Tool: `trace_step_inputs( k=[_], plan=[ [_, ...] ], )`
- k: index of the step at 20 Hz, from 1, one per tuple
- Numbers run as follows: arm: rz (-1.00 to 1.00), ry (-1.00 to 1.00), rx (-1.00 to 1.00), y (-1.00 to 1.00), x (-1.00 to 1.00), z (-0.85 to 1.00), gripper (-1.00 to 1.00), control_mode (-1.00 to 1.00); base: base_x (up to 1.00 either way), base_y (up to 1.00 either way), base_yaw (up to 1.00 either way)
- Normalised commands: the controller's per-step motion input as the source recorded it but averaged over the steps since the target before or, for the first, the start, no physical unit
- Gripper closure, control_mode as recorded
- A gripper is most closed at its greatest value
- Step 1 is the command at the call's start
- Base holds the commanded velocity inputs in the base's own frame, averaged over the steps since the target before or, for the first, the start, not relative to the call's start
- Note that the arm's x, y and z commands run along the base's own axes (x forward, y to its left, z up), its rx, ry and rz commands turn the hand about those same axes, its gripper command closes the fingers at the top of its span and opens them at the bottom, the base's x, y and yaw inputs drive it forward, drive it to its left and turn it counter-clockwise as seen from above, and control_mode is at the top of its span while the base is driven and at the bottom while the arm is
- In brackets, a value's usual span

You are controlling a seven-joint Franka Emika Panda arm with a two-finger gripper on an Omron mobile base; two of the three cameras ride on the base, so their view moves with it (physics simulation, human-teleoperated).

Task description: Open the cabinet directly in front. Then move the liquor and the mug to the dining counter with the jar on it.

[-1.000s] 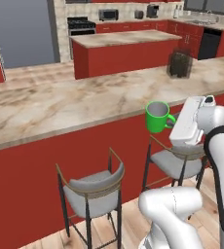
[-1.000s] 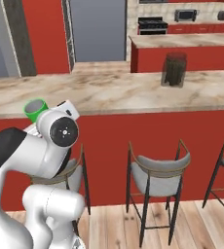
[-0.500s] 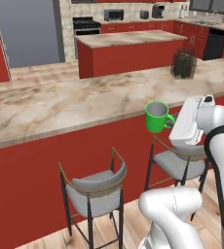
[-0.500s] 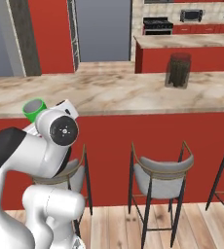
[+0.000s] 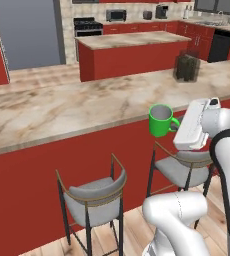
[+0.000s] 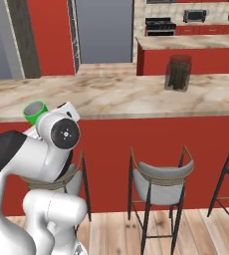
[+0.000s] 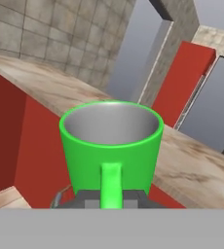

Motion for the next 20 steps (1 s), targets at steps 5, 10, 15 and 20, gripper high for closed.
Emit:
trace_step_inputs(
  k=[5, 10, 15, 20],
  plan=[
    [0.00, -0.21, 0.09, -0.17, -0.11, 0.70, 1.00, -1.00, -0.03, -0.06, 0.00],
    [0.00, -0.18, 0.15, -0.14, -0.04, 0.94, 1.00, -1.00, 0.00, 0.00, 0.00],
    [0.00, -0.01, 0.09, -0.03, 0.08, 0.36, 1.00, -1.00, 0.00, 0.00, 0.00],
    [-0.01, 0.13, 0.00, 0.00, 0.21, 0.00, 1.00, -1.00, 0.00, 0.00, 0.00]
  ],
)
